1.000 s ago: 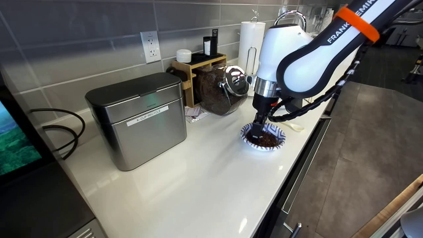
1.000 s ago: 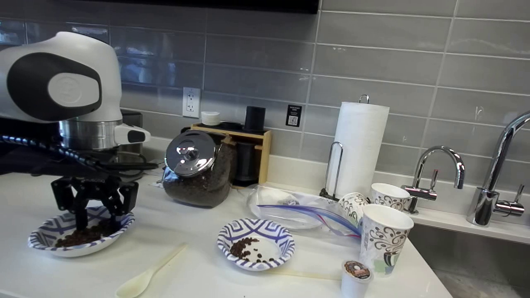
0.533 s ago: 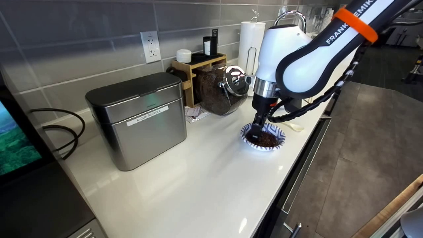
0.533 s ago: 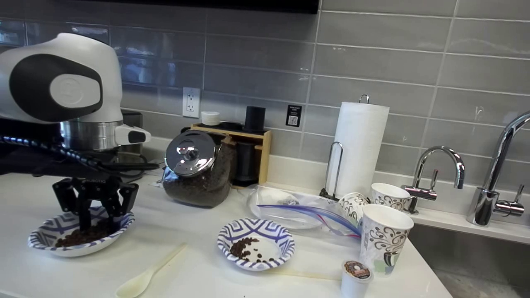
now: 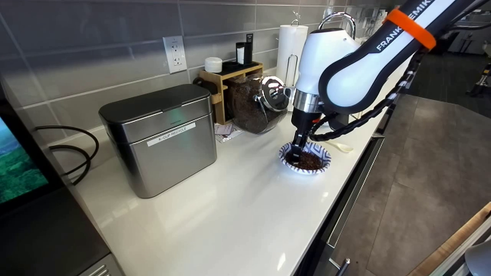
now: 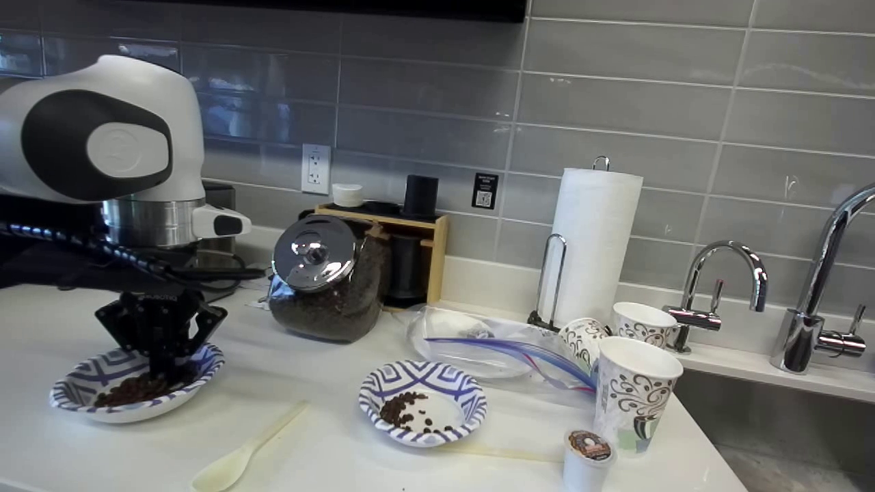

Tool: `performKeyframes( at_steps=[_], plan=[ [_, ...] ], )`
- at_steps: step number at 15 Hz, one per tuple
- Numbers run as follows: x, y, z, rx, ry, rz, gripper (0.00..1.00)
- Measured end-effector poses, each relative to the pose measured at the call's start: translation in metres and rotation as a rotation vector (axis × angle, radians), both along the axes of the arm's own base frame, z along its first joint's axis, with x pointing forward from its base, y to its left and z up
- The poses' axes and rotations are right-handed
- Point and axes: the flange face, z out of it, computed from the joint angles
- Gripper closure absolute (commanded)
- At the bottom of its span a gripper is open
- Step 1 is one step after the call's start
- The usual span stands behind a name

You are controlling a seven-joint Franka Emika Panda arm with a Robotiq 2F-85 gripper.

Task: Place some contents from the bowl on the left onto the white spoon the use the spoon to place the contents into the bowl on the right.

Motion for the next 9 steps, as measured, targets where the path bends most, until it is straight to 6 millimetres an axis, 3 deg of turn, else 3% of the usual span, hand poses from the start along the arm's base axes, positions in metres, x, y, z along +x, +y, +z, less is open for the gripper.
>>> performKeyframes(
  at_steps=[1, 9],
  plan=[
    [0.0002, 0.0001, 0.0000, 0.000, 0.000, 0.000, 0.98],
    [0.0010, 0.0000, 0.0004, 0.001, -0.001, 0.000, 0.97]
  ],
)
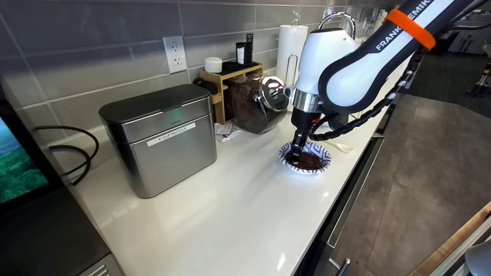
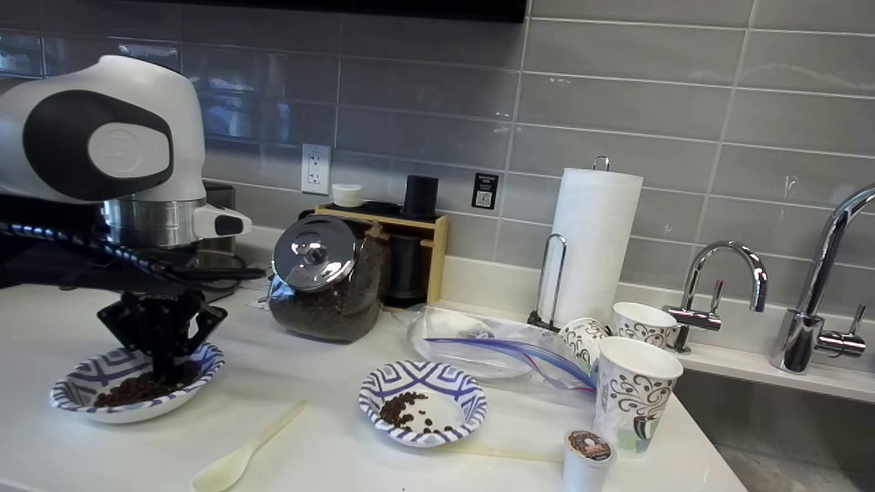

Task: Place some contents from the bowl on the left onto the white spoon the use the spoon to place the contents into the bowl on the right.

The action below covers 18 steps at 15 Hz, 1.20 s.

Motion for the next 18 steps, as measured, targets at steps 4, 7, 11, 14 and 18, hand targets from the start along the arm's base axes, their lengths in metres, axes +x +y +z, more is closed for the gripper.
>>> performKeyframes(
  at_steps=[4, 7, 11, 14, 18],
  plan=[
    [0.002, -0.002, 0.003, 0.008, -0.004, -0.002, 0.97],
    [0.005, -0.006, 0.011, 0.025, -0.013, -0.006, 0.97],
    [0.007, -0.014, 0.026, 0.059, -0.017, -0.012, 0.97],
    [0.005, -0.021, 0.037, 0.067, 0.015, -0.004, 0.97],
    [-0.003, -0.038, 0.053, 0.033, 0.098, -0.019, 0.97]
  ],
)
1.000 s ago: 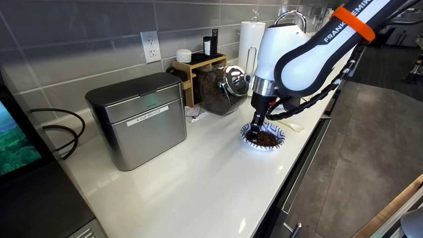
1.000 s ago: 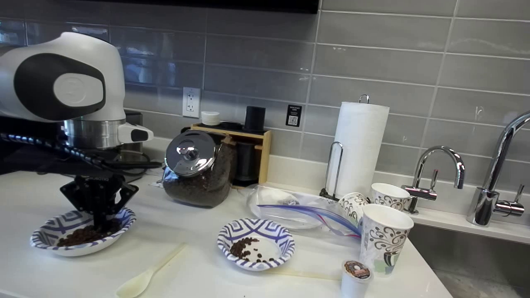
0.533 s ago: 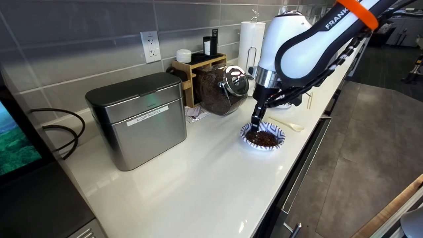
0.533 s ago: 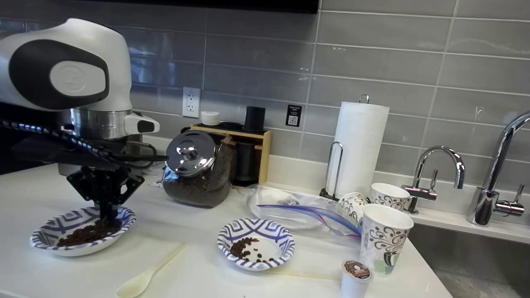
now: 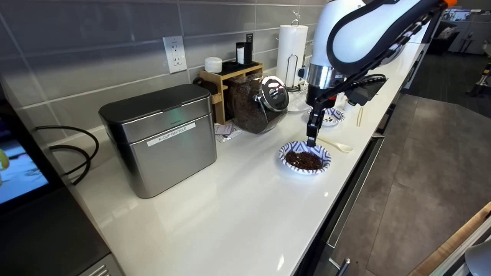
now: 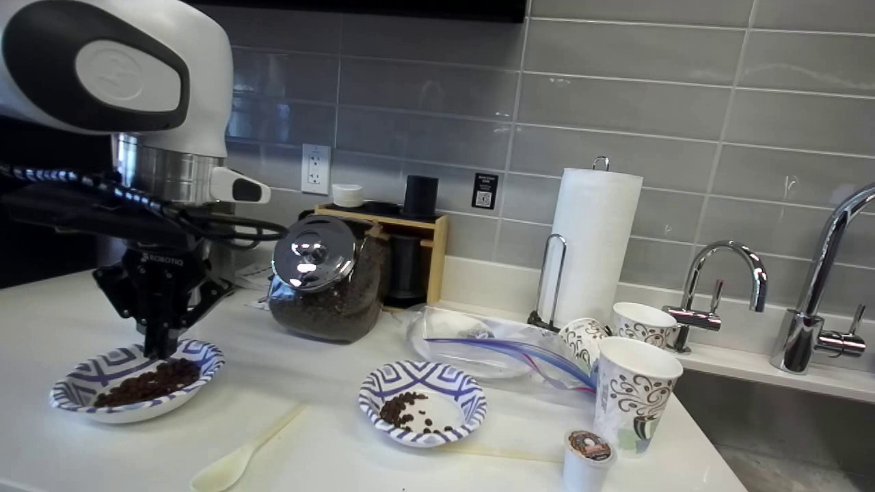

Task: Place some contents from the bowl on the left onto the white spoon the use the spoon to place the contents into the bowl on the right.

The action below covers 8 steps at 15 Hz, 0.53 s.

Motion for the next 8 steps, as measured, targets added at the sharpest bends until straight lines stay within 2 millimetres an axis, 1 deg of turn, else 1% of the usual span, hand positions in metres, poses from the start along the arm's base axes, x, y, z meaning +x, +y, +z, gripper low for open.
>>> performKeyframes(
  at_steps=[4, 8],
  plan=[
    [-0.007, -0.028, 0.018, -0.033, 0.068, -0.041, 0.97],
    [-0.010, -0.057, 0.025, -0.079, 0.075, -0.073, 0.97]
  ],
)
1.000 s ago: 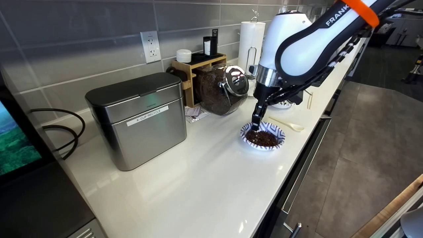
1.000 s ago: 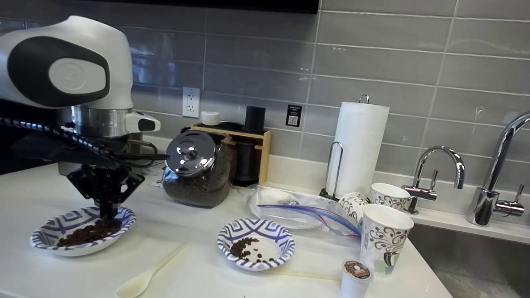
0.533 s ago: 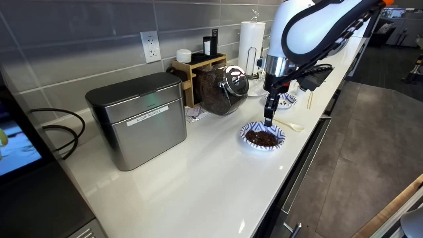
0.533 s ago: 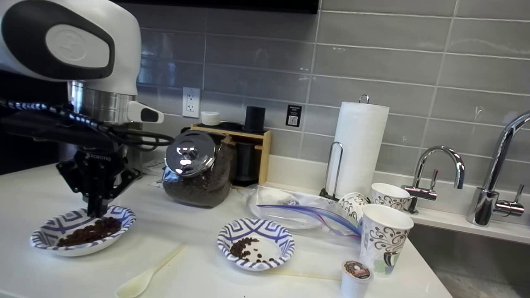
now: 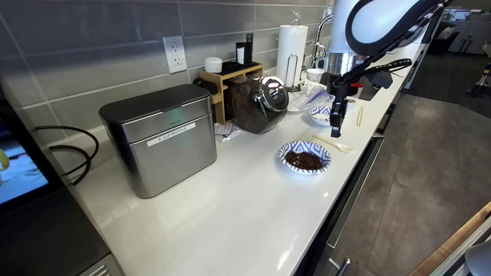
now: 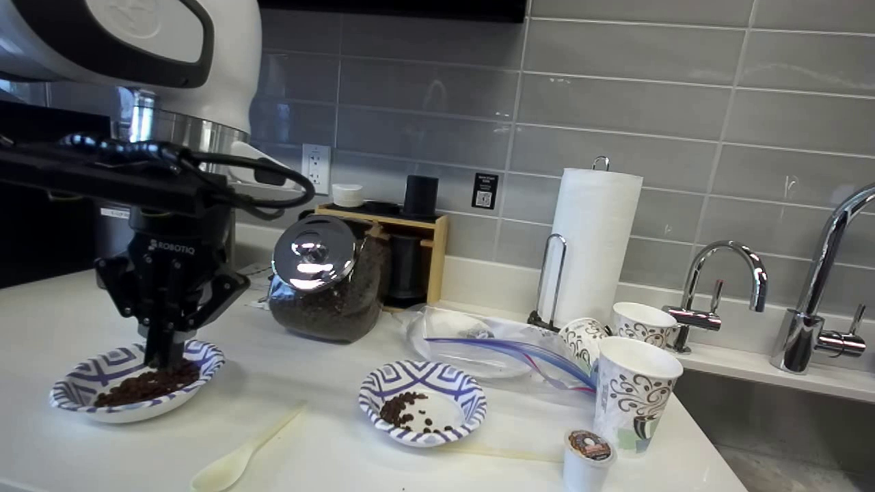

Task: Place some contents from the bowl on the left onto the white spoon the use the spoon to place the contents into the bowl on the right.

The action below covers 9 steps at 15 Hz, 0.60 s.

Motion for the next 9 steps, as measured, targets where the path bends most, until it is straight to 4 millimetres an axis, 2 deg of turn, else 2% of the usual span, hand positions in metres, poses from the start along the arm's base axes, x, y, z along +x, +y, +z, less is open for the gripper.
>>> performKeyframes(
  at_steps=[9],
  plan=[
    [-0.012, -0.044, -0.020, -0.112, 0.045, -0.102, 0.97]
  ],
)
